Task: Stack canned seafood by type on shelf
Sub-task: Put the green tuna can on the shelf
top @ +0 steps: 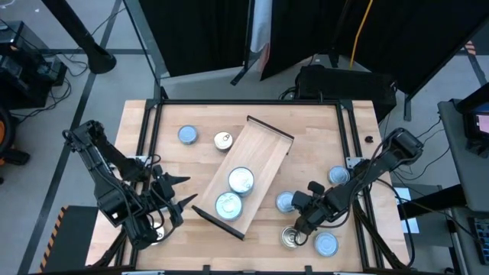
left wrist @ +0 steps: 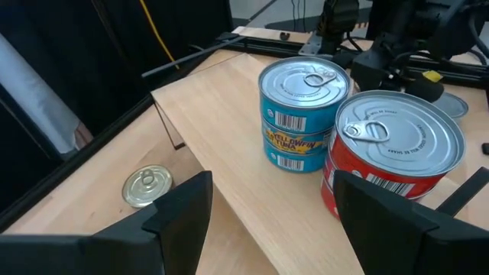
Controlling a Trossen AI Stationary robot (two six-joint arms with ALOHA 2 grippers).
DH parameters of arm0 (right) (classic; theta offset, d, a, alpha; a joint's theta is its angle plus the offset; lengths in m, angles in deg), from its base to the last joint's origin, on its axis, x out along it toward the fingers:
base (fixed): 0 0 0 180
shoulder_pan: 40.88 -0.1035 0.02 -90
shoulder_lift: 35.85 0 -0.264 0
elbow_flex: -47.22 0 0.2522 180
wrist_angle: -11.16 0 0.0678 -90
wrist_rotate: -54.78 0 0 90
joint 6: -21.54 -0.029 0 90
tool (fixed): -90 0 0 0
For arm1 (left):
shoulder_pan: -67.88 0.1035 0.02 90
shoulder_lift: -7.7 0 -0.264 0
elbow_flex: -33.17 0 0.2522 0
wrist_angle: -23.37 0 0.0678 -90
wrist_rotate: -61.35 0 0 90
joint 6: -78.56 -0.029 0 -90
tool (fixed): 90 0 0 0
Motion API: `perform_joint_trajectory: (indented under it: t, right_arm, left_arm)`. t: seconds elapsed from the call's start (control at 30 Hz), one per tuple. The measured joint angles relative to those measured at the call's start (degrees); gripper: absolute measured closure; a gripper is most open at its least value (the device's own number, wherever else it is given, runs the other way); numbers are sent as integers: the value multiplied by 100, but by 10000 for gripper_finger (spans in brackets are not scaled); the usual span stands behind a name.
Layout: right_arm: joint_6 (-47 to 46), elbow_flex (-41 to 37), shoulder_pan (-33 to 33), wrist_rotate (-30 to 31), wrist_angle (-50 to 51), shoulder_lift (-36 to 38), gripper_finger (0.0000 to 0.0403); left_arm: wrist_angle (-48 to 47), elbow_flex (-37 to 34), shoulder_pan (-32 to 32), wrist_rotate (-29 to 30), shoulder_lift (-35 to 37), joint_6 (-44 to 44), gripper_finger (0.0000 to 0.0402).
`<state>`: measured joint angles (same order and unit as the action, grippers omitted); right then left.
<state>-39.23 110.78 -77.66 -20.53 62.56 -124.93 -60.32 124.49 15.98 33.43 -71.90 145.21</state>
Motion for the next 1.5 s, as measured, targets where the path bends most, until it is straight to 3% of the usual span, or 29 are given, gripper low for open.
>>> perform_joint_trajectory:
  t: [1.0, 1.5]
  right_arm:
    - [232, 61, 157, 246, -1, -205, 402]
    - [51, -37, 98, -210, 305, -300, 403]
  left_arm:
    - [0, 0, 0, 31, -2, 0, 133]
    - [2, 0, 0, 0, -2, 15, 133]
